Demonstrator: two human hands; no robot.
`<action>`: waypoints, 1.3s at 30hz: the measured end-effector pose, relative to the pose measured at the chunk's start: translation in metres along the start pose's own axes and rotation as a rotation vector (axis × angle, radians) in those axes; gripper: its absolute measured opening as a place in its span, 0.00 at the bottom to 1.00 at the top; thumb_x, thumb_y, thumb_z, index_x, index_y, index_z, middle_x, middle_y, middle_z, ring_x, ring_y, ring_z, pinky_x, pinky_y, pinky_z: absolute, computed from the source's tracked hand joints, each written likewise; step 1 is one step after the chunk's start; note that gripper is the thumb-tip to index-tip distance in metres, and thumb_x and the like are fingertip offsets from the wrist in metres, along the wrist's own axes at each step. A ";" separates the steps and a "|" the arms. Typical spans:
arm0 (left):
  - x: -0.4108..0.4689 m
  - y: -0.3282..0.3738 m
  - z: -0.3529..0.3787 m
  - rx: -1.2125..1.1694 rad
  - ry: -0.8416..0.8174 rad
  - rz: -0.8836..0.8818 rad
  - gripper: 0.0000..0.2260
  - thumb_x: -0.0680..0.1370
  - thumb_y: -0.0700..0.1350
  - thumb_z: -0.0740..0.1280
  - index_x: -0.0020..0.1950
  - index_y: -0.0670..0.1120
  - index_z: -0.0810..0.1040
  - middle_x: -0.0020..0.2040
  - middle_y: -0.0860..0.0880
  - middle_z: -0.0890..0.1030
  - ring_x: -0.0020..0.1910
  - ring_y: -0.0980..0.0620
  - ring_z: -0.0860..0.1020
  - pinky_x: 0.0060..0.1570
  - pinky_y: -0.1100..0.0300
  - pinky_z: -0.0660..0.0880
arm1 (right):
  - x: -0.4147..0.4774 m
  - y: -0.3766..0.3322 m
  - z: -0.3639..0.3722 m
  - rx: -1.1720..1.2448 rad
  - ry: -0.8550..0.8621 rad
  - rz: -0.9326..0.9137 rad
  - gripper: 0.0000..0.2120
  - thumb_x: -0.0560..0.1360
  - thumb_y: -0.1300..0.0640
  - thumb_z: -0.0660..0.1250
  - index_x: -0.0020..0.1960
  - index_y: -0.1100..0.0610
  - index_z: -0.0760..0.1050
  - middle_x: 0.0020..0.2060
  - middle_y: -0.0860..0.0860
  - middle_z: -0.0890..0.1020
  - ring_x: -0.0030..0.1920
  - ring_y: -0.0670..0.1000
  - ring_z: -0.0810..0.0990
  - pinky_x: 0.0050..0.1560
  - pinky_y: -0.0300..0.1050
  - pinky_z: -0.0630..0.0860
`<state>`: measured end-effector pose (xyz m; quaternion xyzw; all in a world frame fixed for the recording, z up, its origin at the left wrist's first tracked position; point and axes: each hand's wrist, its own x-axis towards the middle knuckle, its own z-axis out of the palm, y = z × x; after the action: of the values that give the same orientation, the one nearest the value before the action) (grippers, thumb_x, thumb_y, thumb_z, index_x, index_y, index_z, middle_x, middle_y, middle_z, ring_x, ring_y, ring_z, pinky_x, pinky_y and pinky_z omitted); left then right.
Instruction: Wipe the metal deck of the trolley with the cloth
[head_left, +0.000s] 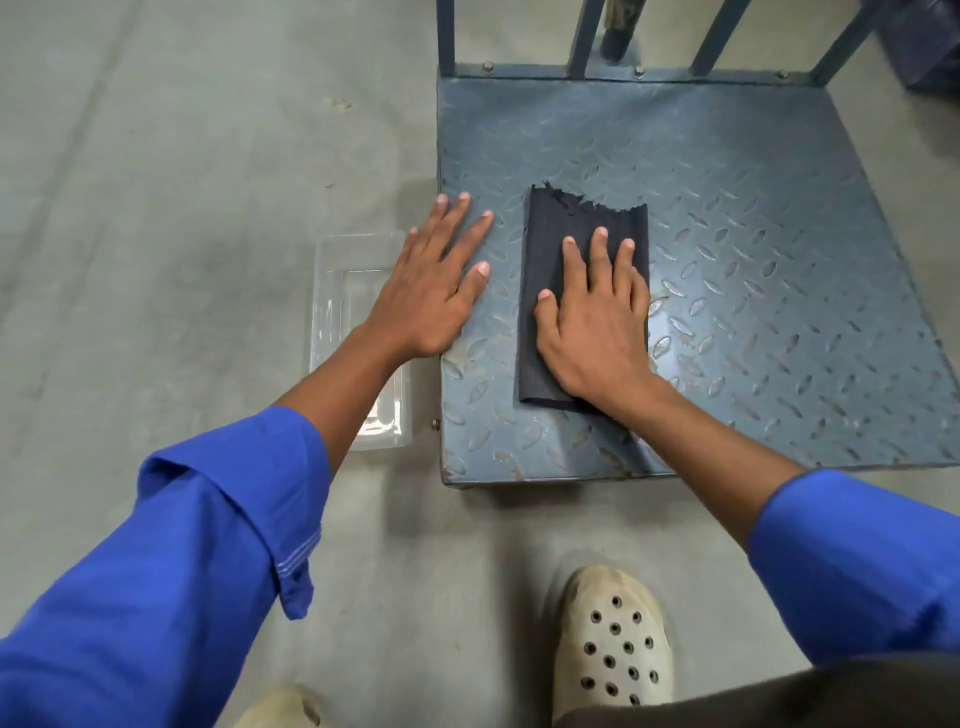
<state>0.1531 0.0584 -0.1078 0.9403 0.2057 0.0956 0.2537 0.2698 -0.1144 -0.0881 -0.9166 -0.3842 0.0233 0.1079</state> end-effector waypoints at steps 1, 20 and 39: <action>0.001 0.000 0.000 0.002 0.002 -0.007 0.28 0.88 0.57 0.49 0.88 0.52 0.53 0.89 0.50 0.47 0.87 0.49 0.41 0.85 0.41 0.44 | 0.002 0.000 0.002 -0.001 0.016 0.004 0.35 0.82 0.41 0.48 0.85 0.56 0.54 0.84 0.60 0.52 0.84 0.65 0.46 0.82 0.64 0.48; -0.025 0.033 0.027 -0.001 0.141 -0.233 0.30 0.87 0.52 0.46 0.88 0.44 0.47 0.89 0.48 0.44 0.87 0.50 0.42 0.86 0.48 0.41 | 0.139 0.007 -0.003 -0.064 -0.111 -0.204 0.31 0.83 0.32 0.43 0.84 0.36 0.47 0.85 0.45 0.49 0.85 0.52 0.44 0.84 0.60 0.43; -0.065 0.065 0.042 -0.109 0.199 -0.418 0.29 0.87 0.51 0.49 0.88 0.47 0.49 0.89 0.52 0.45 0.87 0.52 0.43 0.86 0.44 0.47 | 0.152 -0.055 0.004 -0.057 -0.203 -0.588 0.26 0.84 0.34 0.45 0.82 0.32 0.52 0.85 0.42 0.51 0.85 0.51 0.45 0.84 0.58 0.41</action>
<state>0.1284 -0.0395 -0.1145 0.8481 0.4147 0.1443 0.2966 0.3378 0.0315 -0.0745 -0.7619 -0.6421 0.0720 0.0454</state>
